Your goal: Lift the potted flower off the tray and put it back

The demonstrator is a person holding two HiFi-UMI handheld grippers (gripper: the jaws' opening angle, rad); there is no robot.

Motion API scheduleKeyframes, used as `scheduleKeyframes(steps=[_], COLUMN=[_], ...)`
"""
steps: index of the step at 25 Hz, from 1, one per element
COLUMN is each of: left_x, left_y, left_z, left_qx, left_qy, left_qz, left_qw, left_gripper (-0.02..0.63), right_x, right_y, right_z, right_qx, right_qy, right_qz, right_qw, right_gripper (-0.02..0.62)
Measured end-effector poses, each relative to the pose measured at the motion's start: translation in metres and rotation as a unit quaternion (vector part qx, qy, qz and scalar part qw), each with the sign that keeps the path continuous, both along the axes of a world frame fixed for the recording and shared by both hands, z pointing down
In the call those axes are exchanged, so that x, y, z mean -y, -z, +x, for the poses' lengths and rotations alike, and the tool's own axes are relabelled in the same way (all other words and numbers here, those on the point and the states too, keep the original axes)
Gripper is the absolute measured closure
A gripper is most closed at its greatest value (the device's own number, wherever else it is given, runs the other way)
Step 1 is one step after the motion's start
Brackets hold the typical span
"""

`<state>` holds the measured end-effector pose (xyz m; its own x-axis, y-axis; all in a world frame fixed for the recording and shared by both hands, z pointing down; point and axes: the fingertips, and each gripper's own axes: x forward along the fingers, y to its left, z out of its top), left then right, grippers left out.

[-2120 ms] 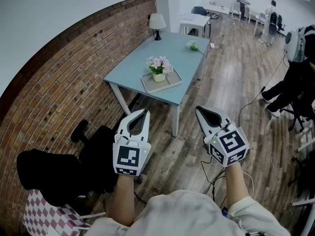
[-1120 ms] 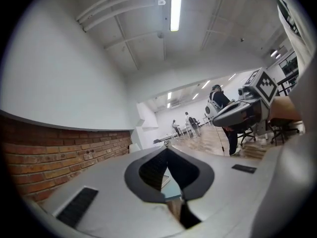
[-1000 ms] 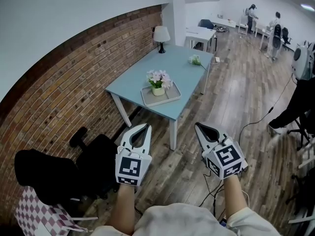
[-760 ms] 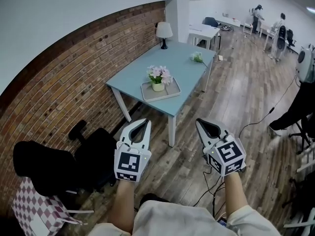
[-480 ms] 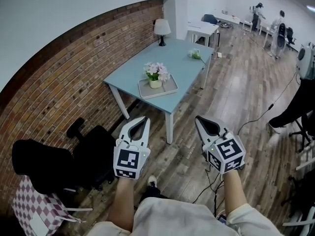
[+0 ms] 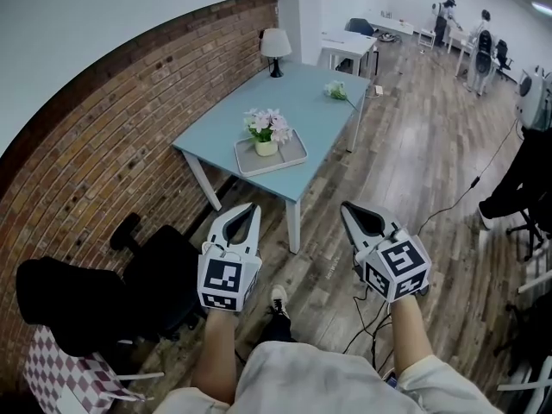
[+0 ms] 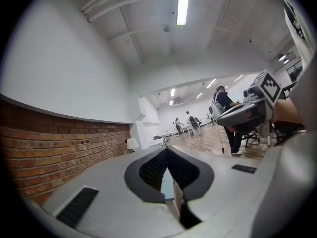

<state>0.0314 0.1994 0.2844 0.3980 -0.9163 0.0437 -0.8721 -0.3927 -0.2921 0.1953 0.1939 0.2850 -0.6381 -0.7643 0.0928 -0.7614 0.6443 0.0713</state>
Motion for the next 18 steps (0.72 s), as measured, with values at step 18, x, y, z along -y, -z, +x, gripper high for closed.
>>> scheduleKeyframes(steps=[18], left_x=[0.152], left_y=[-0.005], left_z=[-0.075], left_qx=[-0.007], left_qy=[0.002], left_qz=[-0.015], left_qw=[0.9999], left_gripper=[0.593], right_x=[0.153], right_y=[-0.006], right_z=[-0.074], right_qx=[-0.012], right_qy=[0.001], right_qz=[-0.012], right_qw=[1.000], right_gripper=[0.575])
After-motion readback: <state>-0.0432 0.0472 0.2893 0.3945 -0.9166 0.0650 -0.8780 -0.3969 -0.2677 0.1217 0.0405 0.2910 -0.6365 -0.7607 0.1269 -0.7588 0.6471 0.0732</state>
